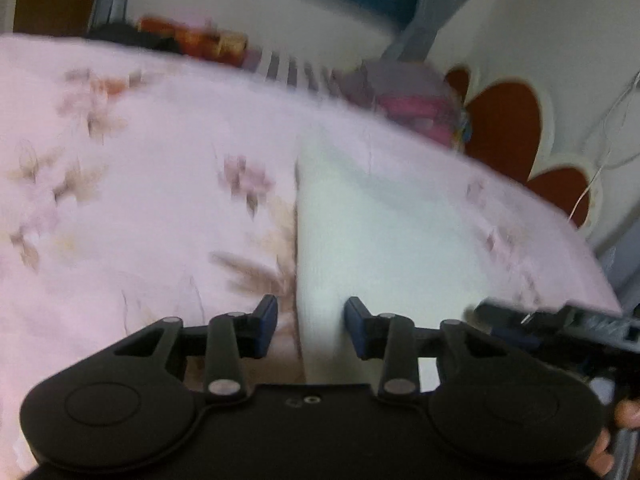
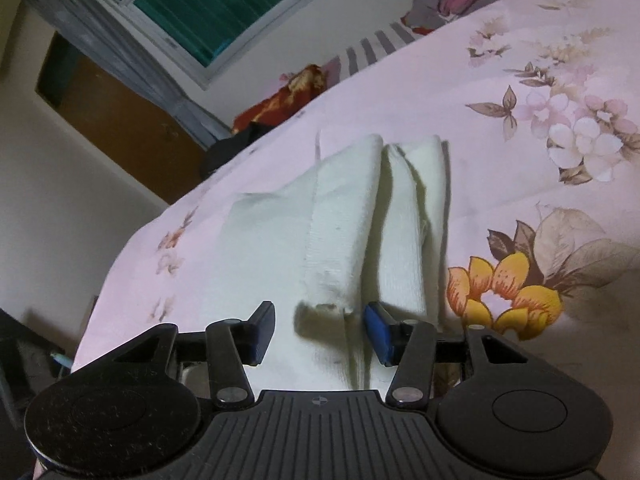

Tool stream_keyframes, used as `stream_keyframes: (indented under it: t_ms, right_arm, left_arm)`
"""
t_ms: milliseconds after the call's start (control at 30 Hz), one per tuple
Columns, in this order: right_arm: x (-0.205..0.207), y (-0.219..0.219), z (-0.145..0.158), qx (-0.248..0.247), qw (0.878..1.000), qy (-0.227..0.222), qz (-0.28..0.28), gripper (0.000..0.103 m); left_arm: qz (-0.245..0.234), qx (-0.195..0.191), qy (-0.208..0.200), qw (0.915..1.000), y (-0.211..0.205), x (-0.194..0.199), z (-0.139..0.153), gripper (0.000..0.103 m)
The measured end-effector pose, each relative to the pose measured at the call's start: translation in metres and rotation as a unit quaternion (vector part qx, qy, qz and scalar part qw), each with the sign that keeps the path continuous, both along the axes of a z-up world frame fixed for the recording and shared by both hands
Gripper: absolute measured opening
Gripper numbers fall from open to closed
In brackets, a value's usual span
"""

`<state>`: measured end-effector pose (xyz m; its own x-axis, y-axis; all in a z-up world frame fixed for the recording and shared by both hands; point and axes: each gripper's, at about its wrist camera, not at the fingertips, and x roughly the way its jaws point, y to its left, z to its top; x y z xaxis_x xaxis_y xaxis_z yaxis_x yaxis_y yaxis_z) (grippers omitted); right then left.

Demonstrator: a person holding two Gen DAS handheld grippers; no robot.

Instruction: Fold small clothes

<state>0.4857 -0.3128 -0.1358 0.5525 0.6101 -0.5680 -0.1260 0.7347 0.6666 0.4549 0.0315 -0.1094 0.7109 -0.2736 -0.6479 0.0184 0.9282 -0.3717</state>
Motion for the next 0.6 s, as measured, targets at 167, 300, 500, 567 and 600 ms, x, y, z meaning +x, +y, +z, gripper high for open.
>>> stream_keyframes:
  t_ms: [167, 300, 500, 567, 600]
  right_arm:
    - [0.007, 0.008, -0.002, -0.020, 1.000, -0.001, -0.005, 0.050]
    - [0.011, 0.018, -0.003, -0.033, 0.999, 0.000, 0.003, 0.030]
    - [0.009, 0.033, 0.008, -0.083, 0.996, -0.030, 0.010, 0.011]
    - [0.002, 0.027, 0.019, -0.078, 0.996, -0.049, 0.003, 0.011]
    - [-0.002, 0.022, 0.024, -0.071, 0.996, -0.055, 0.002, 0.011]
  left_arm:
    - [-0.055, -0.023, -0.006, 0.9982, 0.002, 0.019, 0.001, 0.031]
    - [-0.067, 0.008, 0.031, 0.9972, -0.006, 0.032, -0.010, 0.035]
    - [-0.088, 0.028, 0.009, 0.9957, -0.011, 0.028, 0.005, 0.032]
    - [-0.098, 0.023, -0.010, 0.9949, -0.013, 0.026, 0.016, 0.032]
    - [-0.105, 0.020, -0.017, 0.9941, -0.016, 0.026, 0.020, 0.032]
